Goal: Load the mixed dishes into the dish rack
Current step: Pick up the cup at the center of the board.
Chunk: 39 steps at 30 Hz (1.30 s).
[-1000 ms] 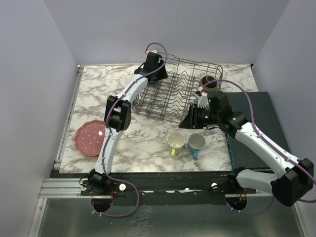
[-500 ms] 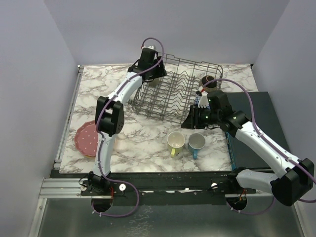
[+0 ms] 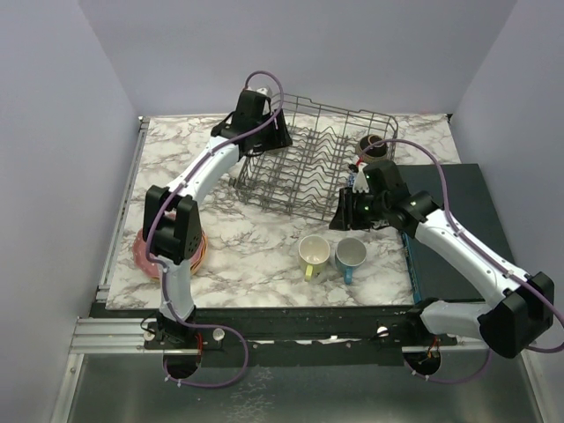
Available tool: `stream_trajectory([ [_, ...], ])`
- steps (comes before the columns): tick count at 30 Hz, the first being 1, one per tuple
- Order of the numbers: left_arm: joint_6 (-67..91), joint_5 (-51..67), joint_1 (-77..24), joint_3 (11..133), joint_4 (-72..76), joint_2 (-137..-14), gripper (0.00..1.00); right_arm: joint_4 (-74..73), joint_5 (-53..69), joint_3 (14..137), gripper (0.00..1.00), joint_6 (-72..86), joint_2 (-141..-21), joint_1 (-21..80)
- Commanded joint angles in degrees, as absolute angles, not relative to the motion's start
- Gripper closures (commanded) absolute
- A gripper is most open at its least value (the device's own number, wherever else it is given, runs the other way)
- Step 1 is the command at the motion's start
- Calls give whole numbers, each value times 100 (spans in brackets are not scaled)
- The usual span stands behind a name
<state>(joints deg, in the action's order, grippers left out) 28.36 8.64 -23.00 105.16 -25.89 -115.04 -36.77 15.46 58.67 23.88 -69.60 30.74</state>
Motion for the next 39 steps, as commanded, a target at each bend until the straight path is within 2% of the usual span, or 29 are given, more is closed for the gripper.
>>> stream_trajectory([
  [1, 2591, 1213, -2338, 10049, -2852, -10812, 36, -3956, 1115, 6250, 58, 2239, -7205, 3230],
  [6, 2457, 1417, -2343, 9386, -2967, -10184, 36, -3962, 929, 6412, 58, 2359, -7530, 3628],
  [13, 2398, 1707, -2338, 8469, -2987, -9340, 35, -4299, 35, 6764, 57, 2420, -8006, 4307],
  [23, 2298, 1827, -2343, 7522, -3145, -8237, 34, -4724, -801, 6974, 56, 2425, -8187, 4550],
  [39, 2731, 2430, -2341, 6294, -3145, -7224, 33, -4682, -530, 6978, 55, 2345, -8382, 4579],
])
